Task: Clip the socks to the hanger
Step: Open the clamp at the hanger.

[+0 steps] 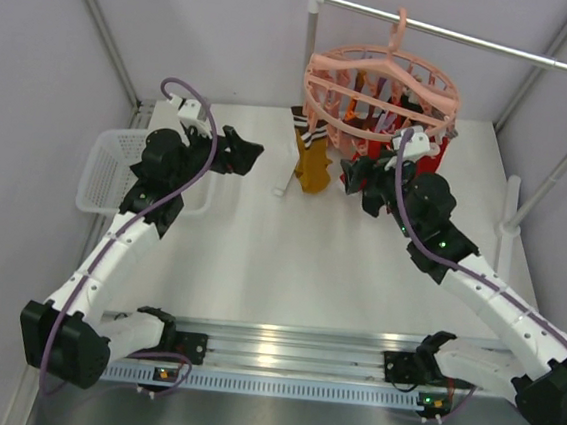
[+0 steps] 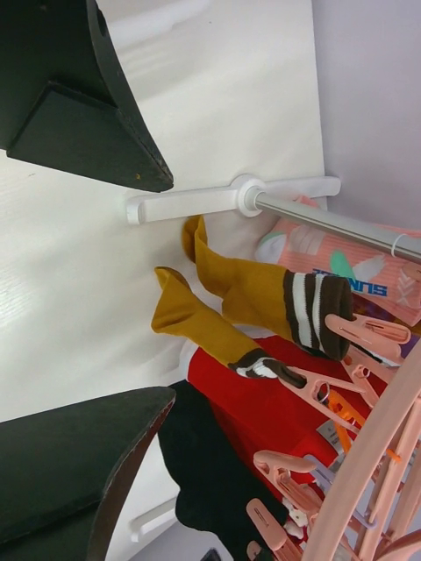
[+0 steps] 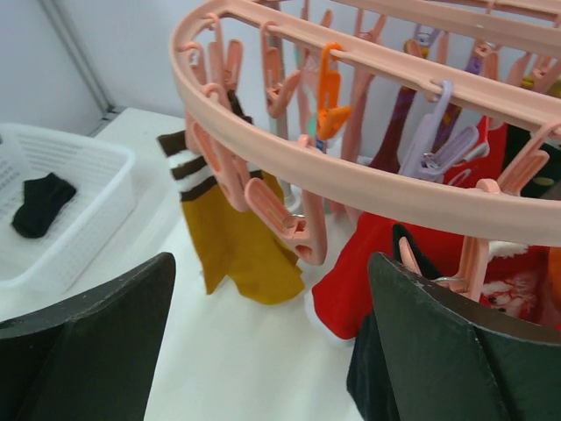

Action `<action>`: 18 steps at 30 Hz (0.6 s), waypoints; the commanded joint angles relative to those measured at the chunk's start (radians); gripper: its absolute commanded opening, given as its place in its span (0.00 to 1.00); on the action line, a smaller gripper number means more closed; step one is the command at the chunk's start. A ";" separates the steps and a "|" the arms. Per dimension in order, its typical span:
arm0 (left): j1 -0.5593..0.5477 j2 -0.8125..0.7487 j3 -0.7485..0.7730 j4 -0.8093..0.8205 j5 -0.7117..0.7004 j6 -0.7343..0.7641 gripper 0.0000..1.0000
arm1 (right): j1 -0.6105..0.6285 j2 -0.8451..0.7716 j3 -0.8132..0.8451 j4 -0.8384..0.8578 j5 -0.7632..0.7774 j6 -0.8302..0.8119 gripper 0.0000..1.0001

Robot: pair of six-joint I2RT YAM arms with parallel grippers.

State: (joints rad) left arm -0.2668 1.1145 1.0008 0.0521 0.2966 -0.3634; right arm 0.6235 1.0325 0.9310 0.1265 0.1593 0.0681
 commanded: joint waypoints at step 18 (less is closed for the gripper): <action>0.006 0.011 -0.031 0.094 0.064 -0.025 0.95 | 0.041 0.090 0.054 0.226 0.180 0.001 0.52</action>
State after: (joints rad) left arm -0.2668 1.1198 0.9707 0.0700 0.3206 -0.4011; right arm 0.6518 1.1397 0.9333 0.3080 0.3614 0.0532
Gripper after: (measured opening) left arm 0.954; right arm 0.575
